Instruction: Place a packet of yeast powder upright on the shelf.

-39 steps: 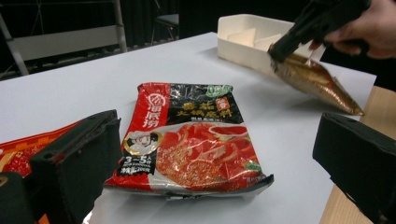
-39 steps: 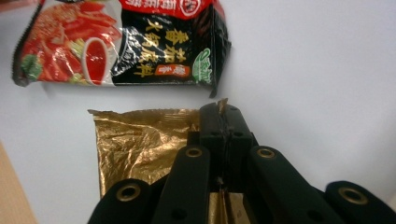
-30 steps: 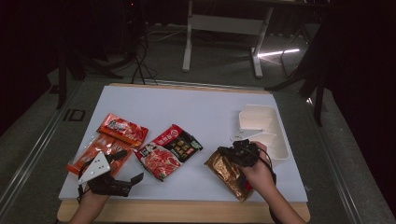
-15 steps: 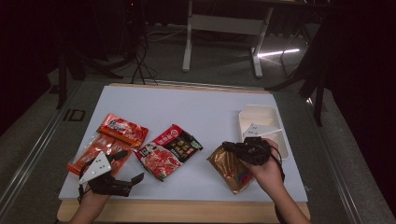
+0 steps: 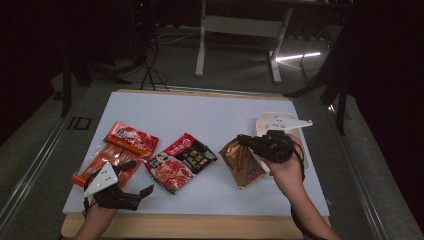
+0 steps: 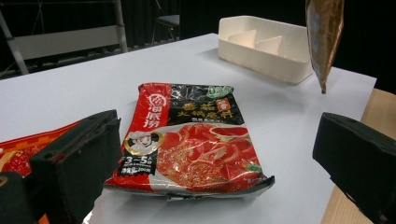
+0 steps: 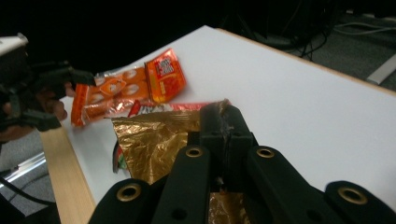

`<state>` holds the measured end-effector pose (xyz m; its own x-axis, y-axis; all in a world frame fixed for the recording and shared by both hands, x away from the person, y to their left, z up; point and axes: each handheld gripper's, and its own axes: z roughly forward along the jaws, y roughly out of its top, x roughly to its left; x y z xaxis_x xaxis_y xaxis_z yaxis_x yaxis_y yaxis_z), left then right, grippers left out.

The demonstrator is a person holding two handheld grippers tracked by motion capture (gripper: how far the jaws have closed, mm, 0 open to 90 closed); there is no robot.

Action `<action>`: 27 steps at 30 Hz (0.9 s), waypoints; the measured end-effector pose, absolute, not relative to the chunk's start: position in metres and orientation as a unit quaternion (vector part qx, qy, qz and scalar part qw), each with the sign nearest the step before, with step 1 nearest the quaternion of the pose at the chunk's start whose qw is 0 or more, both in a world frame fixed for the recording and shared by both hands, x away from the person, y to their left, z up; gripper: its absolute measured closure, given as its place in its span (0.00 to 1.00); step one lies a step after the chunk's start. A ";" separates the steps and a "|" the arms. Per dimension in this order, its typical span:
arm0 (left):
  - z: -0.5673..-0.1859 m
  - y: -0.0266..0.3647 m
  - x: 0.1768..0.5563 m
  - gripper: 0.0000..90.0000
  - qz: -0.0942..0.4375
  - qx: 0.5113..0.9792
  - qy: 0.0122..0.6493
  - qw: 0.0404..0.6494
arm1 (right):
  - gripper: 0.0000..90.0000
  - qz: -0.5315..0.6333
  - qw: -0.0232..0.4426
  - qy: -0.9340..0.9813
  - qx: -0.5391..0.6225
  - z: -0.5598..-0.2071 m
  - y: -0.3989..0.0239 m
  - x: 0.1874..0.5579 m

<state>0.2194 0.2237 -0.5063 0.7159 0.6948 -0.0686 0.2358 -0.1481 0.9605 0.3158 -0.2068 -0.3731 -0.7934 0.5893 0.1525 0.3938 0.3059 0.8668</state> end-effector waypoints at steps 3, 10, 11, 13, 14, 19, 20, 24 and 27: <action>-0.506 0.224 0.219 0.02 0.201 0.732 0.318 0.568 | 1.00 0.508 0.100 0.799 0.304 -0.367 -0.207 0.318; -0.506 0.222 0.219 0.02 0.202 0.731 0.317 0.570 | 1.00 0.533 0.116 0.781 0.304 -0.340 -0.214 0.328; -0.506 0.222 0.219 0.02 0.201 0.731 0.317 0.569 | 1.00 0.533 0.119 0.780 0.304 -0.337 -0.214 0.330; -0.507 0.222 0.220 0.02 0.200 0.733 0.318 0.567 | 1.00 0.535 0.124 0.778 0.306 -0.332 -0.216 0.333; -0.507 0.223 0.220 0.02 0.200 0.732 0.318 0.568 | 1.00 0.534 0.127 0.777 0.307 -0.330 -0.216 0.334; -0.507 0.222 0.220 0.02 0.200 0.734 0.317 0.566 | 1.00 0.535 0.146 0.770 0.314 -0.318 -0.221 0.345; -0.507 0.222 0.220 0.02 0.200 0.734 0.317 0.567 | 1.00 0.536 0.149 0.768 0.318 -0.316 -0.222 0.348; -0.507 0.222 0.220 0.02 0.200 0.735 0.317 0.566 | 1.00 0.535 0.165 0.760 0.331 -0.308 -0.228 0.359; -0.507 0.223 0.220 0.02 0.200 0.732 0.318 0.568 | 1.00 0.534 0.172 0.754 0.341 -0.304 -0.233 0.368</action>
